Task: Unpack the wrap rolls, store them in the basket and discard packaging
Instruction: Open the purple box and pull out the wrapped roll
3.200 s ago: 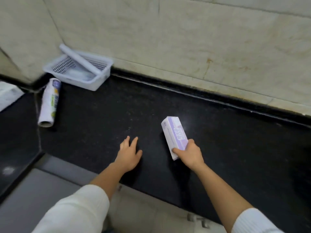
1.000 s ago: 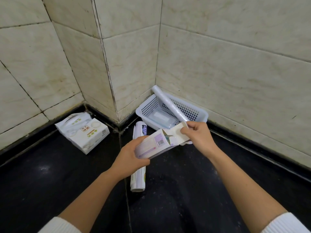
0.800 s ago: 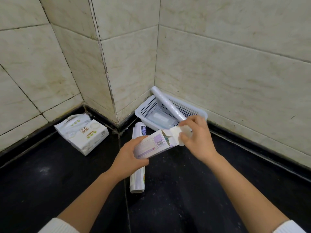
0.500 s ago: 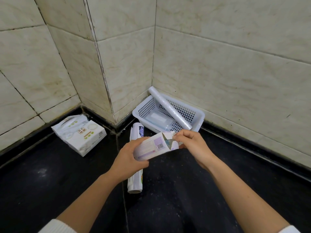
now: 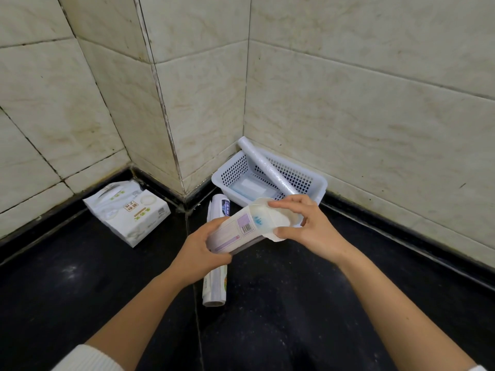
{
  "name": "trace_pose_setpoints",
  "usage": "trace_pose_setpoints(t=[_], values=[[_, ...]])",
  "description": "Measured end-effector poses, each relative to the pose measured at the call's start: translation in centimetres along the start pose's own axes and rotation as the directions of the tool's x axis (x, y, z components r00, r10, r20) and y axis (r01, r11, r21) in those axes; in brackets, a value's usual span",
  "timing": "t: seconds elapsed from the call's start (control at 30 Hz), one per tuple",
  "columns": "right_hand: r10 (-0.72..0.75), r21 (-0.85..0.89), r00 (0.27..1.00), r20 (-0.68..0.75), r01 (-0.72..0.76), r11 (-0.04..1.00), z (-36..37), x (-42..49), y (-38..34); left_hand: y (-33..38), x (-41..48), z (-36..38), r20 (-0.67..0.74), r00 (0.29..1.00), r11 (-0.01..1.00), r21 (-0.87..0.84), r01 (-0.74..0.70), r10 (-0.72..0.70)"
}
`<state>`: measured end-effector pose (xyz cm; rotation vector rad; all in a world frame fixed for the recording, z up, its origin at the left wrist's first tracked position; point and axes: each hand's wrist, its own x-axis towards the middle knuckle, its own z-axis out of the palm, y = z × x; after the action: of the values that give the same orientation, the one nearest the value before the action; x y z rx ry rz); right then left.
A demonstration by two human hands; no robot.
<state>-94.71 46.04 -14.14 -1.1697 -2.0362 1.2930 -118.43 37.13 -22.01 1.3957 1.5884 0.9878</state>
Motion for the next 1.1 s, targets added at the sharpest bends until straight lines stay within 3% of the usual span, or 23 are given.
trace_pose_setpoints(t=[0.27, 0.47, 0.63, 0.7, 0.8, 0.9, 1.0, 1.1], values=[[-0.058, -0.195, 0.998, 0.011, 0.059, 0.979, -0.4, 0.2, -0.7, -0.1, 0.4, -0.2, 0.040, 0.999, 0.999, 0.043, 0.003, -0.005], [-0.091, -0.387, 0.986, 0.141, 0.139, 0.912, -0.4, 0.6, -0.7, 0.0, 0.6, 0.0, 0.078, 0.997, 0.993, 0.114, -0.033, 0.025], [-0.171, -0.504, 0.977, 0.131, 0.214, 0.837, 0.7, 0.6, -0.3, 0.4, 0.7, 0.1, 0.083, 0.996, 0.995, 0.088, -0.039, 0.031], [-0.155, -0.431, 0.982, 0.103, 0.185, 0.883, 0.9, 0.6, 0.0, 0.6, 0.8, -0.1, 0.067, 0.997, 0.995, 0.094, -0.045, 0.038], [-0.107, -0.190, 0.994, 0.031, 0.111, 0.975, -0.2, 0.4, 0.2, 0.4, 0.9, -1.2, 0.000, 0.999, 0.989, 0.141, -0.047, 0.048], [-0.075, -0.121, 0.997, 0.002, 0.075, 0.990, -2.3, 0.5, 0.9, 0.0, 1.0, -2.6, -0.077, 0.994, 0.975, 0.214, -0.063, 0.081], [0.023, -0.041, 0.982, 0.189, -0.016, 0.999, -3.6, 0.5, 1.4, 0.2, 1.4, -3.2, -0.087, 0.983, 0.919, 0.375, -0.119, 0.162], [0.144, 0.039, 0.895, 0.421, -0.176, 0.984, -4.1, 0.4, 1.3, 1.3, 1.8, -3.1, -0.045, 0.965, 0.816, 0.545, -0.194, 0.260]])
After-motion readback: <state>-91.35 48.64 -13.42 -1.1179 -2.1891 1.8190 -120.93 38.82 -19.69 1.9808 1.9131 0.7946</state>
